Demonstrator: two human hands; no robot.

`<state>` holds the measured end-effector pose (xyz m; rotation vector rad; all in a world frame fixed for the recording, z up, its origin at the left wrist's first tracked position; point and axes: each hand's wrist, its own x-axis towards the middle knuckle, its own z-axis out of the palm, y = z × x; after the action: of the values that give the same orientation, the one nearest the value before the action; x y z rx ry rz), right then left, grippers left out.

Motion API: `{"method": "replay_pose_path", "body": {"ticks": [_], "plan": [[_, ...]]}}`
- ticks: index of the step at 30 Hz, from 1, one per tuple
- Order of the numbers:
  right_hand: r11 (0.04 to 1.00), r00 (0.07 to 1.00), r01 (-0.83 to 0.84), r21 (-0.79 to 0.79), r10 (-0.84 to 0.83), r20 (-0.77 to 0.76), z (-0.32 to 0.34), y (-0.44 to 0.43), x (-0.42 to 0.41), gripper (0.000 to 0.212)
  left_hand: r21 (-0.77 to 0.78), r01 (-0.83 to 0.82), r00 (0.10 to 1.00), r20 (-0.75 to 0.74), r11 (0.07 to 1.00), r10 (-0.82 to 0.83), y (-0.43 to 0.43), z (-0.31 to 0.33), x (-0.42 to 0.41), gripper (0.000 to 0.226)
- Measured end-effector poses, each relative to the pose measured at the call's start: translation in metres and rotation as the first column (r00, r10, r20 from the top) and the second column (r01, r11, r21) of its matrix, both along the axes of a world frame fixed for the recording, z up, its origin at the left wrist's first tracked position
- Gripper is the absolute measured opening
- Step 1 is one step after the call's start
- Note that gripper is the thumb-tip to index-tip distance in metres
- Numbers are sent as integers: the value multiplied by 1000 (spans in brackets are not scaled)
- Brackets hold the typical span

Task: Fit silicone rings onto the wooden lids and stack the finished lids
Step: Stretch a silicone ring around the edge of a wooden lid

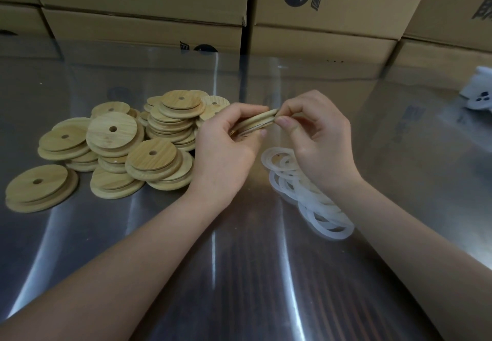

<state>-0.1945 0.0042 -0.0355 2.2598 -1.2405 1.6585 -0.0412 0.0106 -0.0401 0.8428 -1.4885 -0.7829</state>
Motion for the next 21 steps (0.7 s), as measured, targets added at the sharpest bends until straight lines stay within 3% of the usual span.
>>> {"method": "replay_pose_path", "body": {"ticks": [15,21], "plan": [[1000,996,0,14,2,-93,6,2,-5,10,-19,-7,1000,-30,1000,6,2,5,0,27],[999,999,9,-33,-10,-34,4,2,-3,9,-52,-10,1000,-29,999,9,3,5,0,28]]}}
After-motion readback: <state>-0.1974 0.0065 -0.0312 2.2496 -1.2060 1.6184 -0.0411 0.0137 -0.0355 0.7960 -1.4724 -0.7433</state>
